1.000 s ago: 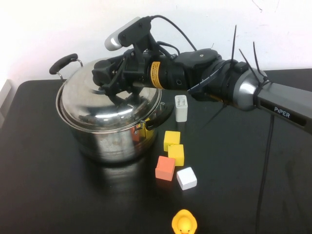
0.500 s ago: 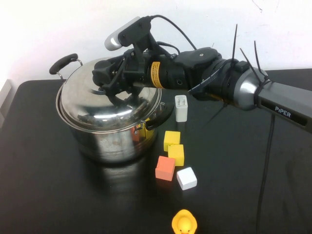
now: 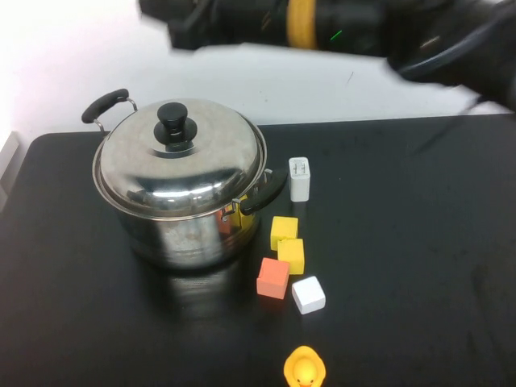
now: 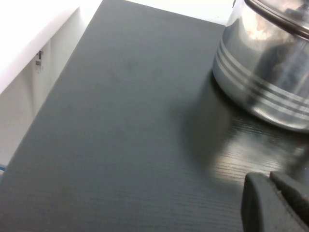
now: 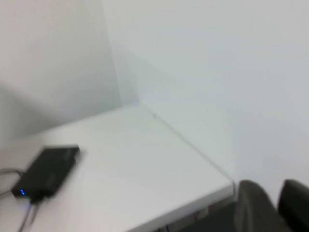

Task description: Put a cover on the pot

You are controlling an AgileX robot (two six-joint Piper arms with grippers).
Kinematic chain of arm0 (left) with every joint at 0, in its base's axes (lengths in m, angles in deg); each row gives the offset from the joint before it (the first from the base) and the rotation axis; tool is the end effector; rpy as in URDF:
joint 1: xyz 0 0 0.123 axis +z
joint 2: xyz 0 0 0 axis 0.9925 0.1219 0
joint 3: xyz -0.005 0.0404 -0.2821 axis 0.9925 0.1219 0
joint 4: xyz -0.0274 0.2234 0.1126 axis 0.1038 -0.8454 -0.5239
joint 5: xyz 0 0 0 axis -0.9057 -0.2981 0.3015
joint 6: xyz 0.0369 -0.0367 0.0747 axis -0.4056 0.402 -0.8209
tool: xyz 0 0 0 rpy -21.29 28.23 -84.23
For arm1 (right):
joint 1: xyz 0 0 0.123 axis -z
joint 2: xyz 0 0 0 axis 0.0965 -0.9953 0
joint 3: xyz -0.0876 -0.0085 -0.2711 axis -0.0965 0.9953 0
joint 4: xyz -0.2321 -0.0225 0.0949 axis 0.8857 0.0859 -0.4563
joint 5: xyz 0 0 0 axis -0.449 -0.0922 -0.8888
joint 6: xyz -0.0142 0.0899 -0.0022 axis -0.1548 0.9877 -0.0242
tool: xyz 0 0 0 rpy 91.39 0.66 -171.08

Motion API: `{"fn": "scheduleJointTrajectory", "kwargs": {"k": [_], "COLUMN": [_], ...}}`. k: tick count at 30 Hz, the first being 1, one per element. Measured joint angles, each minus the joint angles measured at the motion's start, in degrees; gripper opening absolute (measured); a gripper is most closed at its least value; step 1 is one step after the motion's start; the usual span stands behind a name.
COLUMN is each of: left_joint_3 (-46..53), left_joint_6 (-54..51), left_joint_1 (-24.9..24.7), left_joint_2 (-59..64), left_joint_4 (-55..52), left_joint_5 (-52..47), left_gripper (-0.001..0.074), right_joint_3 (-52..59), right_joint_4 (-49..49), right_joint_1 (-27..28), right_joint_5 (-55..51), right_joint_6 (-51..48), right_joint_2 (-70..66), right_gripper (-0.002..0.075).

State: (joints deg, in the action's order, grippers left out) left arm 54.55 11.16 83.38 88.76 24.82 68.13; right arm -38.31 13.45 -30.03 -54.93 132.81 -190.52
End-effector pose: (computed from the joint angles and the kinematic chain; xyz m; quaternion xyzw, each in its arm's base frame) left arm 0.0532 -0.0018 0.1797 -0.1135 0.7796 -0.0993 0.6078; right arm 0.3488 0.3088 0.3900 -0.3816 0.6322 0.4026 0.5409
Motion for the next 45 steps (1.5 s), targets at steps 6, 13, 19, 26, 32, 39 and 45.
{"fn": "scheduleJointTrajectory", "kwargs": {"k": [6,13,19,26,32,39,45], "left_joint_3": [0.0,0.0,0.0,0.0,0.0,0.0,0.0], "left_joint_6": [0.0,-0.2,-0.1,-0.1,-0.1,-0.1,-0.1], "left_joint_1": [0.0,0.0,0.0,0.0,0.0,0.0,0.0], "left_joint_2": [0.0,0.0,0.0,0.0,0.0,0.0,0.0], "left_joint_4": [0.0,0.0,0.0,0.0,0.0,0.0,0.0], "left_joint_5": [0.0,0.0,0.0,0.0,0.0,0.0,0.0], "left_gripper": [-0.0002,-0.0002,-0.0002,-0.0001,-0.0001,-0.0001,-0.0001], "right_joint_3": [12.2,33.0,50.7,66.5,76.2,84.7,91.8], "right_joint_4": [0.0,0.4,0.4,0.4,0.0,-0.1,-21.5], "right_joint_1": [0.4,0.4,0.4,0.4,0.4,0.4,0.4], "right_joint_5": [-2.0,-6.4,-11.4,-15.3,-21.6,-22.9,-29.2], "right_joint_6": [-0.9,-2.1,0.4,1.1,-6.7,-8.1,-31.6], "right_joint_2": [12.5,30.2,48.2,64.6,72.4,82.6,89.6], "right_gripper": [0.0017,0.0008,0.0008,0.0003,0.0001,0.0001,0.0]}}
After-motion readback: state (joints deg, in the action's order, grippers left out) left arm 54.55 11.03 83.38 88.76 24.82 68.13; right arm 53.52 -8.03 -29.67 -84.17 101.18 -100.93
